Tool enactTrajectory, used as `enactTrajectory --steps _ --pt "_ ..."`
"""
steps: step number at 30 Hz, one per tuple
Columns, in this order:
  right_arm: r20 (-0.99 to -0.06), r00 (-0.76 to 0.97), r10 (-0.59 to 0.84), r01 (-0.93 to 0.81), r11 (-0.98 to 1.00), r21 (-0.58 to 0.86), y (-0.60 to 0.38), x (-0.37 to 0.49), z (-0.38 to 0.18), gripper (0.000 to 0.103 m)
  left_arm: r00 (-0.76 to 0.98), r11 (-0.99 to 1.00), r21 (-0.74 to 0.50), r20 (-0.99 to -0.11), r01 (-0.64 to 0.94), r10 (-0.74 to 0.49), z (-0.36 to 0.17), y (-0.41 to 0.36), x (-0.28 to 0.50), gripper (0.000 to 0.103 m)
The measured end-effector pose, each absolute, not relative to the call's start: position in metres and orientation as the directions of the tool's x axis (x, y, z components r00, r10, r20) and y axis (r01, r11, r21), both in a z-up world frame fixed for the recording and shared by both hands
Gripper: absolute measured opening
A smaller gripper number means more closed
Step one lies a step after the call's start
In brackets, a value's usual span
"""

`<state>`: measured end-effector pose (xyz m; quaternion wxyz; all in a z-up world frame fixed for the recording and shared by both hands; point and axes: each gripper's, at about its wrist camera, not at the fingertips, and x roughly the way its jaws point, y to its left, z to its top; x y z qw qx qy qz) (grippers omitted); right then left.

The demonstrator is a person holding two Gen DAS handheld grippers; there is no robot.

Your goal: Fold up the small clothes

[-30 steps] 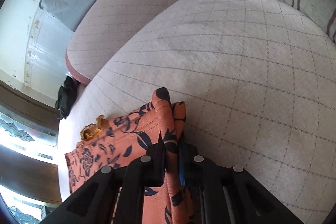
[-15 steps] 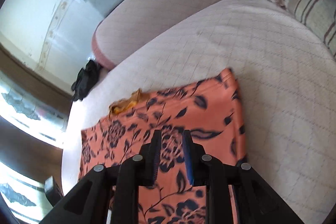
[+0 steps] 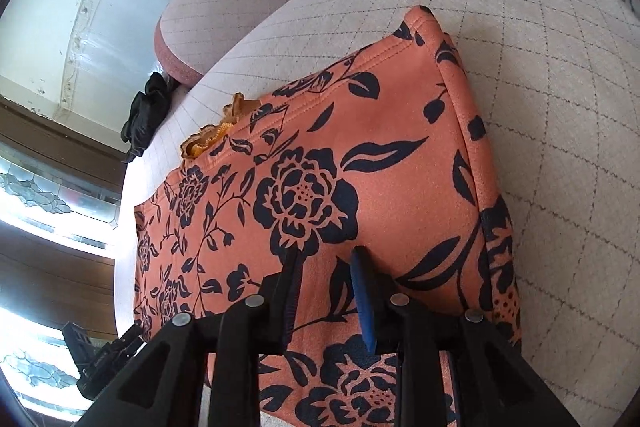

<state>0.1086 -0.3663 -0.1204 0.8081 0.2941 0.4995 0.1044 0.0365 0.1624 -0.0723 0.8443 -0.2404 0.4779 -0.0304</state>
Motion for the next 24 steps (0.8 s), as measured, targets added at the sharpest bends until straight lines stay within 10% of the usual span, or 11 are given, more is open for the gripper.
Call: enactTrajectory --steps 10,15,24 --pt "-0.746 0.471 0.471 0.133 0.798 0.587 -0.365 0.112 -0.122 0.029 0.455 0.873 -0.482 -0.795 -0.071 -0.402 -0.09 0.167 0.185 0.068" --pt "-0.74 0.467 0.484 0.128 0.791 0.598 -0.366 0.112 -0.123 0.029 0.414 0.935 -0.353 -0.856 -0.03 -0.31 -0.104 0.157 0.235 0.029" --pt "-0.733 0.462 0.499 0.134 0.778 0.614 -0.369 0.111 -0.124 0.029 0.465 0.966 -0.26 -0.857 -0.018 -0.222 -0.102 0.152 0.25 0.033"
